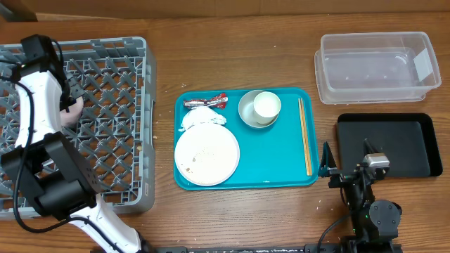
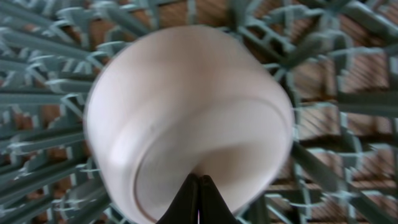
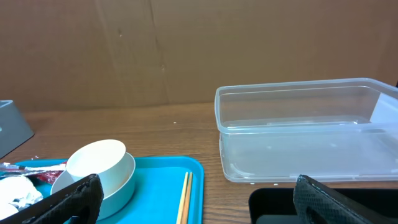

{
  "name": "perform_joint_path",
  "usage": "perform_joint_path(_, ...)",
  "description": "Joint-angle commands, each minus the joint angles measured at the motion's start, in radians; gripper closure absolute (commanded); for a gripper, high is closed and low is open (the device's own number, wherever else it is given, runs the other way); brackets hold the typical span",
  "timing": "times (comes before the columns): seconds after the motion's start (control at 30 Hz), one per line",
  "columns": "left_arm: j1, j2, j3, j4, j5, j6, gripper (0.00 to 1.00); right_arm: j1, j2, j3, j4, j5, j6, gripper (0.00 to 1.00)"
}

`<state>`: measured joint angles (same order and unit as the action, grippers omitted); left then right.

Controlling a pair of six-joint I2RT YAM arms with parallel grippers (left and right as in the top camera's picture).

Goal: Sort waste into correct bins and load items into the dishwasher
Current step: 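Move the left gripper back over the tray to the white cup, then grasp the white cup off its saucer with the left gripper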

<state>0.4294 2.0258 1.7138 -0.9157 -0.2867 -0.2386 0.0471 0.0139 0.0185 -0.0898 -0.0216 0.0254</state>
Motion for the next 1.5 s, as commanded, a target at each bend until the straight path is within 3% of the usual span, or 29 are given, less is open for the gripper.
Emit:
perform_joint_path(0.0, 0.053, -0.015, 0.003, -0.013, -0.079, -0.102, 0.96, -0.003, -0.011, -0.010, 0.006, 0.005, -0.007, 0.00)
perform_joint_path(0.1, 0.100, -0.044, 0.003, -0.030, -0.051, -0.211, 0.96, -0.003, -0.011, -0.010, 0.006, 0.005, -0.007, 0.00)
perform_joint_path(0.23, 0.150, -0.089, 0.003, -0.022, 0.104, -0.226, 0.96, -0.003, -0.011, -0.010, 0.006, 0.005, -0.007, 0.00)
perform_joint_path(0.47, 0.178, -0.187, 0.004, 0.049, 0.687, -0.226, 0.96, -0.003, -0.011, -0.010, 0.006, 0.005, -0.007, 0.01)
perform_joint_path(0.57, 0.150, -0.222, 0.004, 0.071, 0.840, -0.221, 0.96, -0.003, -0.011, -0.010, 0.006, 0.005, -0.007, 0.00)
perform_joint_path(0.63, 0.107, -0.230, 0.004, 0.071, 0.954, -0.177, 0.96, -0.003, -0.011, -0.010, 0.006, 0.005, -0.007, 0.00)
perform_joint_path(0.7, 0.010, -0.223, 0.004, 0.063, 1.148, -0.031, 0.94, -0.003, -0.011, -0.010, 0.006, 0.005, -0.007, 0.00)
perform_joint_path(0.73, -0.032, -0.221, 0.004, 0.054, 1.183, 0.022, 0.88, -0.003, -0.011, -0.010, 0.006, 0.005, -0.007, 0.00)
perform_joint_path(0.77, -0.080, -0.217, 0.004, 0.043, 1.190, 0.063, 0.77, -0.003, -0.011, -0.010, 0.006, 0.005, -0.007, 0.00)
perform_joint_path(0.83, -0.187, -0.209, 0.003, 0.026, 1.168, 0.124, 0.41, -0.003, -0.011, -0.010, 0.006, 0.005, -0.007, 0.00)
perform_joint_path(0.93, -0.353, -0.192, 0.003, 0.027, 1.139, 0.206, 0.02, -0.003, -0.011, -0.010, 0.006, 0.005, -0.007, 0.00)
perform_joint_path(1.03, -0.523, -0.182, 0.003, 0.042, 1.040, 0.266, 0.01, -0.003, -0.011, -0.010, 0.006, 0.005, -0.007, 0.00)
perform_joint_path(1.3, -0.900, -0.166, 0.003, 0.109, 0.426, 0.262, 0.13, -0.003, -0.011, -0.010, 0.006, 0.005, -0.007, 0.00)
perform_joint_path(1.47, -1.060, -0.110, 0.003, 0.135, 0.273, 0.272, 0.21, -0.003, -0.011, -0.010, 0.006, 0.005, -0.007, 0.00)
